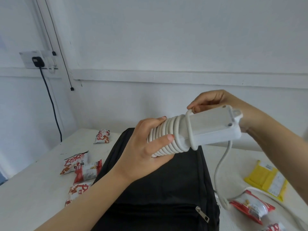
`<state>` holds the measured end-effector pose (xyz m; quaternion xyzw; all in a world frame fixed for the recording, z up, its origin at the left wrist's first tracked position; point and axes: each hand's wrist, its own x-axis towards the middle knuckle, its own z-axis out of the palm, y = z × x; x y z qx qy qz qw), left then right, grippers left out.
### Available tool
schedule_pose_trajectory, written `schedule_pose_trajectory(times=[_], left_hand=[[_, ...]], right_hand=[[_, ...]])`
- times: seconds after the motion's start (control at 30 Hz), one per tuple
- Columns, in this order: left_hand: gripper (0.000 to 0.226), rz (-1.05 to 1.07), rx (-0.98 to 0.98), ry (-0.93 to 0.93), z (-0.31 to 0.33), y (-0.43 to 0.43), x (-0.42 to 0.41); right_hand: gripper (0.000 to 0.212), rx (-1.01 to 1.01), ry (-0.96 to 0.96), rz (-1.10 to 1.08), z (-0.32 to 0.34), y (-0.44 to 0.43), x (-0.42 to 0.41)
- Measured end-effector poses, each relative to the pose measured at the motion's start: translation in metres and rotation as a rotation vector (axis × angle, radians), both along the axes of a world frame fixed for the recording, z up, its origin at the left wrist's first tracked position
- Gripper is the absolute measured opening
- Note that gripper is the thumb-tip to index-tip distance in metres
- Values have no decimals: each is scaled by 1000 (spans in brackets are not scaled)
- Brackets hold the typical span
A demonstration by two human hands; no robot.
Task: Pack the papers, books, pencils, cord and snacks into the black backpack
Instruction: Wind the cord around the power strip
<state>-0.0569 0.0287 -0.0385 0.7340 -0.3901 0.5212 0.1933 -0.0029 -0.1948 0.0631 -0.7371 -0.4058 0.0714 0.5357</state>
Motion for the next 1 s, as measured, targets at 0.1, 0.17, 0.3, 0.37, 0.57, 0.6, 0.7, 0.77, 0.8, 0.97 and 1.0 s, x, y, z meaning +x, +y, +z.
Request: schedule_pose_trajectory(times=[0.1, 0.17, 0.3, 0.37, 0.57, 0.6, 0.7, 0.77, 0.8, 0.97, 1.0], left_hand=[[68, 18, -160, 112, -4, 3, 2], [67, 59, -229, 183, -6, 4, 4], [64, 85, -281, 271, -16, 3, 8], [64, 102, -287, 283, -19, 0, 9], [71, 141, -214, 206, -19, -10, 9], [71, 163, -193, 203, -20, -10, 9], [67, 228, -149, 224, -24, -9, 10], [65, 239, -130, 244, -28, -7, 10], [64, 242, -129, 256, -29, -6, 10], [63, 263, -175, 296, -29, -6, 14], [64, 274, -187, 292, -26, -4, 15]], right_hand=[[40, -27, 66, -52, -21, -1, -5], [36, -16, 123, -59, -32, 0, -9], [34, 39, 215, 8, -46, 4, -20], [35, 37, 233, -13, -50, 7, -24], [40, 190, 364, -185, -65, 31, -37], [43, 197, 377, -210, -67, 33, -38], [50, 194, 381, -274, -69, 37, -40], [50, 188, 394, -300, -71, 39, -41], [50, 179, 400, -308, -71, 41, -42], [57, 147, 357, -390, -75, 46, -48], [54, 146, 334, -426, -77, 46, -49]])
